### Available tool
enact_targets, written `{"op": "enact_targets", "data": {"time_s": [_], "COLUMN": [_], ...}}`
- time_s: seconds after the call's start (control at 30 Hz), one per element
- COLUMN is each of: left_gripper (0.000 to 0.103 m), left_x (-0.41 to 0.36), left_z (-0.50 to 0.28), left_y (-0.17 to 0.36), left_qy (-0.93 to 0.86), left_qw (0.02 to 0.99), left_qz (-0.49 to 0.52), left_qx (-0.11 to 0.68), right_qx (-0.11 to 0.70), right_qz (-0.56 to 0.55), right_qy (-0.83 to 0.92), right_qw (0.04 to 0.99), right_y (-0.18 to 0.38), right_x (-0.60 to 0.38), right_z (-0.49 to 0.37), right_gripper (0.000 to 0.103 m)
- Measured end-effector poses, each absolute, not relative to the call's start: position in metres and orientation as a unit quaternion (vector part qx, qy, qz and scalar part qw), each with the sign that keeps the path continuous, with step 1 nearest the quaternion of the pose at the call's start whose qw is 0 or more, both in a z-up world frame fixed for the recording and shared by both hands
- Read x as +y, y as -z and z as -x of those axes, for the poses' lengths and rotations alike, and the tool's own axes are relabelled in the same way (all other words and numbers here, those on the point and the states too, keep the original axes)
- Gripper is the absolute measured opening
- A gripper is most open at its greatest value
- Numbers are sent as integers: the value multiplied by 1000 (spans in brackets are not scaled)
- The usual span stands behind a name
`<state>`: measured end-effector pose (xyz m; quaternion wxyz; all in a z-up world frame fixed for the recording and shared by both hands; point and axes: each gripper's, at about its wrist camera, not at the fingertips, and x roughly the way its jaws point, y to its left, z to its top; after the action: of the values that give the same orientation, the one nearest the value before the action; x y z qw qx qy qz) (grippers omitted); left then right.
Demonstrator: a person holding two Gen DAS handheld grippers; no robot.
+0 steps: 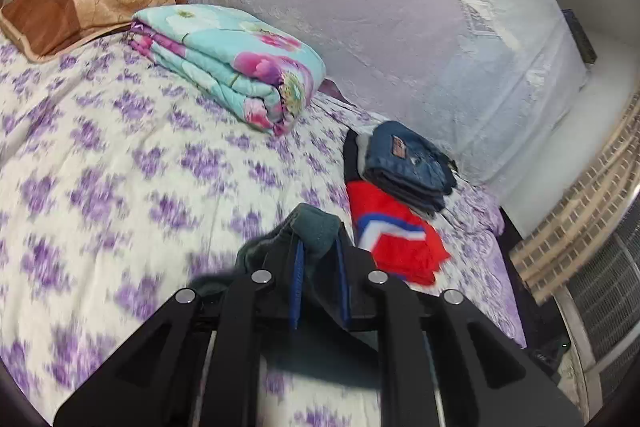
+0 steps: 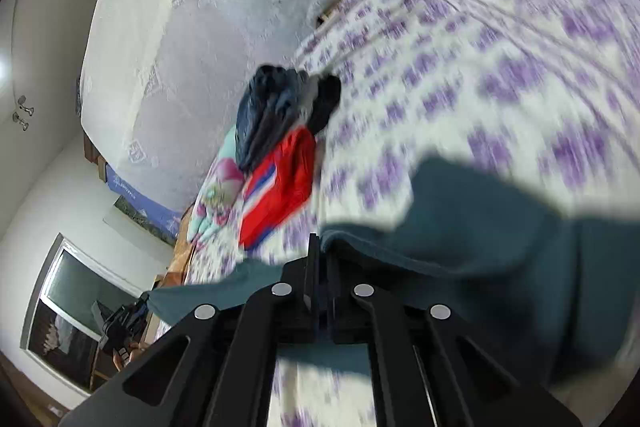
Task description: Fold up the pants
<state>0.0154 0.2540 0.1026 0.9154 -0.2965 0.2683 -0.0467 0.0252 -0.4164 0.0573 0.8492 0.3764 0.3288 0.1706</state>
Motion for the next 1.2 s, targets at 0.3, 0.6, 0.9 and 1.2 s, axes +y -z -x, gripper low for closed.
{"op": "enact_targets", "data": {"time_s": [0.3, 0.6, 0.9, 1.2], "left_gripper": [29, 65, 78, 78], "left_x": [267, 260, 249, 255], "left_z": [-170, -208, -134, -7], "left_y": [-93, -15, -32, -1], "left_qy": [-56, -47, -3, 36], "left_qw": [911, 889, 899, 876], "left_qz": [287, 301, 300, 328], "left_qx": [291, 342, 317, 351], "right_qx": [369, 320, 245, 285], "right_qz": [-334, -409, -345, -337], "right_qy": [-104, -101, -91, -100], "right_qw": [861, 849, 901, 892], "right_y": [-58, -18, -76, -48], "right_x": [-411, -435, -437, -440], "right_z": [-218, -240, -148, 5], "right_gripper": [11, 72, 73, 80]}}
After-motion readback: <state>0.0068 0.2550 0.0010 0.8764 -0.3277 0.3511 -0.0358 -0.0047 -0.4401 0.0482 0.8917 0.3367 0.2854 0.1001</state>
